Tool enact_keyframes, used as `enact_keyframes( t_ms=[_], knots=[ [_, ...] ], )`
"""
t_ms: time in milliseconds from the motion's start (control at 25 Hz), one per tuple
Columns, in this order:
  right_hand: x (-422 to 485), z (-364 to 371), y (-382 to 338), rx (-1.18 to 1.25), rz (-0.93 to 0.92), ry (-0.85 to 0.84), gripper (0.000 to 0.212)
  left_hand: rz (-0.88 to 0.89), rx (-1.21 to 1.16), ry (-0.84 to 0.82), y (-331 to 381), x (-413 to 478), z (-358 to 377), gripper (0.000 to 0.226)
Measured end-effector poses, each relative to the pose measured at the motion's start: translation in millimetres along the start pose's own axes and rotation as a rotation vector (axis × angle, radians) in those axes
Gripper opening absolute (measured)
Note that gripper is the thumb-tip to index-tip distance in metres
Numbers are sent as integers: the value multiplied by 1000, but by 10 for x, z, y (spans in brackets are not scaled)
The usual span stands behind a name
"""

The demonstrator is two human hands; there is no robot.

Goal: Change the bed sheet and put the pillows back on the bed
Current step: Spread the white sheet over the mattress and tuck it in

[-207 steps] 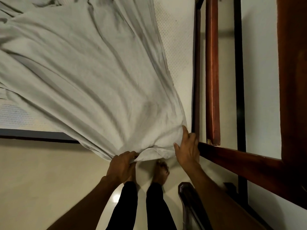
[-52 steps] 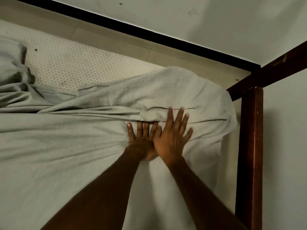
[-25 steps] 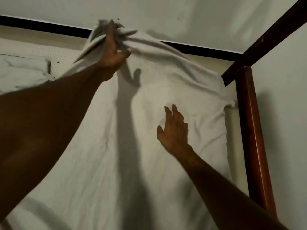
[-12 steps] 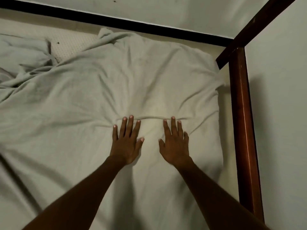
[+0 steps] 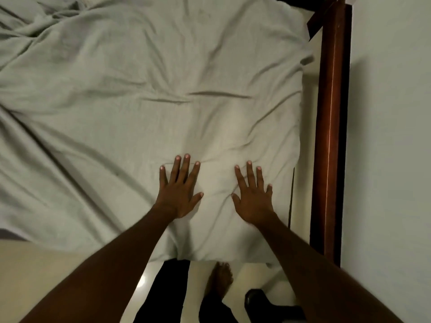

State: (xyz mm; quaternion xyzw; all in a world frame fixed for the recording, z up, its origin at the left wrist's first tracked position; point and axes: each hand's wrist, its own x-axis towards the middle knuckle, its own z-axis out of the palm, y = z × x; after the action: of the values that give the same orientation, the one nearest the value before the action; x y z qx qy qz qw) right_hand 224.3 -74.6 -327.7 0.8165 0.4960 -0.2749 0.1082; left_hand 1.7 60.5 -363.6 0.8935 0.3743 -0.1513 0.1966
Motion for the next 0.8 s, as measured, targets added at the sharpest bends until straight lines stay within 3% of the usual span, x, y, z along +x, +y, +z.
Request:
enact_keyframes(
  t_ms=[200, 280, 360, 480, 560, 640, 720, 800],
  knots=[
    [-659, 414, 257, 18, -29, 76, 78, -22, -33, 107, 206, -899, 393, 80],
    [-973, 556, 390, 125, 1, 215, 63, -56, -142, 203, 400, -1228, 461, 65],
    [-1292, 698, 469, 378, 131, 382, 39, -156, -316, 288, 596, -1539, 584, 42],
    [-1833, 936, 487, 884, 594, 396, 27, -528, -857, 356, 896, -2044, 860, 15],
    [-1989, 1147, 507, 1206, 961, 332, 28, -898, -1230, 225, 1088, -2219, 987, 14],
    [-2014, 1263, 528, 1646, 1206, 237, 35, -1137, -1578, 67, 1226, -2229, 982, 9],
    [-1967, 1352, 574, 1927, 1245, 126, 49, -1235, -1819, -14, 1246, -2112, 1057, 8],
    [-1849, 1421, 630, 2060, 1182, 104, 57, -1233, -1981, 12, 1189, -1951, 1185, 22]
  ],
)
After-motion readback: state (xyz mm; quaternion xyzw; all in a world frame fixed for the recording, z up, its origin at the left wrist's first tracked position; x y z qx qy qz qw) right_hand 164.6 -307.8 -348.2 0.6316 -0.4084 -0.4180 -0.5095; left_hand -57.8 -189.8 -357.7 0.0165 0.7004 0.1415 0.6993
